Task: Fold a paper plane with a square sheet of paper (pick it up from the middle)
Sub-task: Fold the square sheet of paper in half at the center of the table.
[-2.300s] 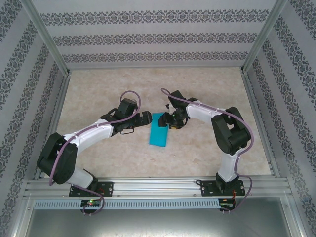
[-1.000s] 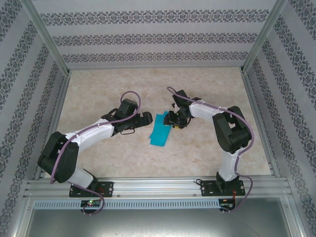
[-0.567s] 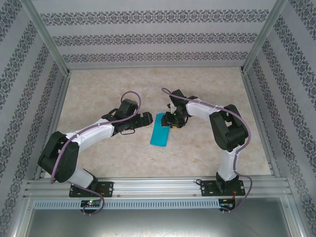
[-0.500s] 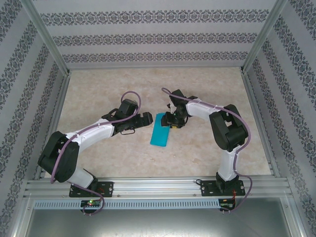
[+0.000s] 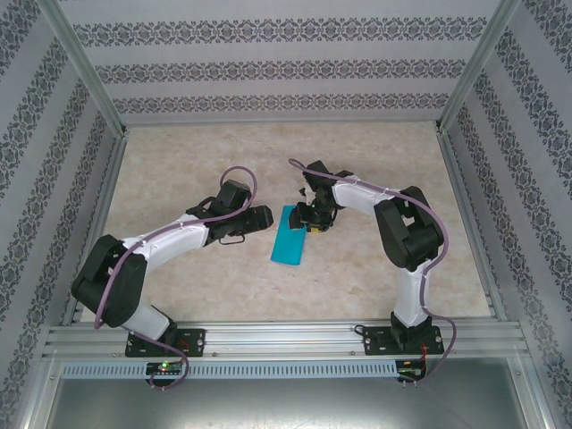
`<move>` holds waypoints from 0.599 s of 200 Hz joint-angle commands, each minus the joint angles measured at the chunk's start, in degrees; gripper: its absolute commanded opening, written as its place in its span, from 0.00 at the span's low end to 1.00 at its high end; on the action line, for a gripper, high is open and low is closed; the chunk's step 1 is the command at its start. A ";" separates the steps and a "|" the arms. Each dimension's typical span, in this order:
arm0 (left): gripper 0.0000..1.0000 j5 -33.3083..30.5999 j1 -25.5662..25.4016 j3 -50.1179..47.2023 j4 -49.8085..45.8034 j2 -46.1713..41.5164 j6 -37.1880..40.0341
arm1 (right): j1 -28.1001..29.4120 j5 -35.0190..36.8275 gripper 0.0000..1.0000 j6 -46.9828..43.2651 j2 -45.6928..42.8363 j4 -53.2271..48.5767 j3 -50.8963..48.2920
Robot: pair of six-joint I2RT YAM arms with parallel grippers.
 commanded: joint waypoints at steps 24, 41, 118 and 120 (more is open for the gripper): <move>0.53 2.30 1.71 3.14 -4.11 3.85 -0.94 | 0.35 4.22 0.55 -1.33 2.15 -4.91 0.69; 0.46 3.90 1.84 4.01 -3.80 4.93 -1.06 | 0.27 4.36 0.56 -1.43 2.18 -5.09 0.66; 0.42 6.06 2.39 4.68 -3.23 5.83 -0.54 | -0.26 4.98 0.56 -2.79 2.38 -6.67 1.45; 0.42 6.06 2.43 4.72 -3.25 5.79 -0.52 | -0.29 5.08 0.56 -2.82 2.44 -6.78 1.48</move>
